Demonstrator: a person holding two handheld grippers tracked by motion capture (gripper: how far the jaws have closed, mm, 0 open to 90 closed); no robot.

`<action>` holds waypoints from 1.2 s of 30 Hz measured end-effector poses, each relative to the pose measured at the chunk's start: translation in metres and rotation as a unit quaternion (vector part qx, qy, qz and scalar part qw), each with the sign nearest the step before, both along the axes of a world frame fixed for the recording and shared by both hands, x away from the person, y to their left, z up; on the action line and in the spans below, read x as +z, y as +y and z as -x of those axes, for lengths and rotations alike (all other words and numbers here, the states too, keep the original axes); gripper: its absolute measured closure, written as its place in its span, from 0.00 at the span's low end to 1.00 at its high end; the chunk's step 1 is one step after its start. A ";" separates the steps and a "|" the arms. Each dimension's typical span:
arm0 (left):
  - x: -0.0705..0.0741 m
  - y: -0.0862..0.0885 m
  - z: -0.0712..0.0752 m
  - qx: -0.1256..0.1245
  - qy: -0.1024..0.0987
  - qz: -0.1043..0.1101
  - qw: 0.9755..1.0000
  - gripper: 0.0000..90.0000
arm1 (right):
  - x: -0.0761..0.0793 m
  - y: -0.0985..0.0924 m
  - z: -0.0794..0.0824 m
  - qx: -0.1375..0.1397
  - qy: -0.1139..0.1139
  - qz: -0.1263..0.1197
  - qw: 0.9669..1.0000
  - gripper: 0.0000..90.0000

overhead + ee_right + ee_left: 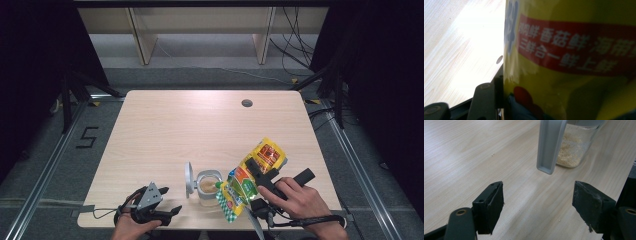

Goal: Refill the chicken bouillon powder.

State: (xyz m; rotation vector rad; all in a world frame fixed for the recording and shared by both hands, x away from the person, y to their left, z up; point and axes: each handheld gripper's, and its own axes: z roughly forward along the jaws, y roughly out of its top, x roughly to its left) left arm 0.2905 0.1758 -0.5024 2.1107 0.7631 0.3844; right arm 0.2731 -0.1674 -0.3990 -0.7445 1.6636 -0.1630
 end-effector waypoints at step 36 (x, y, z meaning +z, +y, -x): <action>0.000 0.000 0.000 -0.004 -0.001 -0.004 1.000 0.28 | -0.008 0.009 -0.008 0.014 0.005 -0.003 1.000 0.51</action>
